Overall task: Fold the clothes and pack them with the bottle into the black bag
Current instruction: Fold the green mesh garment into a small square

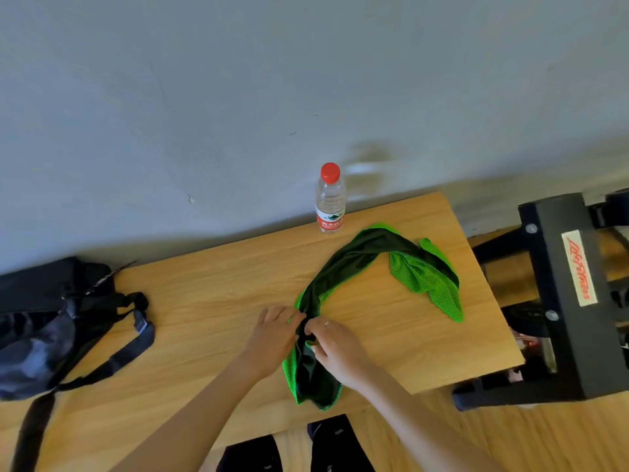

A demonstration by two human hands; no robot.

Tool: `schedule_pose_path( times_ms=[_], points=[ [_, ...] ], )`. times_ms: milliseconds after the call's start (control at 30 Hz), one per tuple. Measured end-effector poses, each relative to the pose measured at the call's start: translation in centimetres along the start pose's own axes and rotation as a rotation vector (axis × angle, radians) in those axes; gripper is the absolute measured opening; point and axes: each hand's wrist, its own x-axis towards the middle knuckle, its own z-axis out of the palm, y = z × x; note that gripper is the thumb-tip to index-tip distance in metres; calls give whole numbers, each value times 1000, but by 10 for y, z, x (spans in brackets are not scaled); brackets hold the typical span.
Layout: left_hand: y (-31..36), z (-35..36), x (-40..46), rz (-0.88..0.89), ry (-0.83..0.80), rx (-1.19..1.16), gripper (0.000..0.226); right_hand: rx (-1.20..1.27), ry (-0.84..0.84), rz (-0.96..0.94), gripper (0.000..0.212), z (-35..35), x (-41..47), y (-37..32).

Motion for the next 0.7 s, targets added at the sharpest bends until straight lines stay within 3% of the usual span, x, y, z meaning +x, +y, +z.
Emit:
schedule_pose_path(
  times_ms=[167,367,533,700],
  points=[
    [-3,-7,5,-120,137,-98,40,261,216,360,22,-17,19,17],
    [3,-25,39,-277,220,-240,22,419,201,599,35,-17,48,24],
    [7,-23,57,-347,178,-271,21,390,328,717,25,-5,66,20],
    [9,-19,59,-387,187,-283,16,253,319,769,22,-3,73,12]
  ],
)
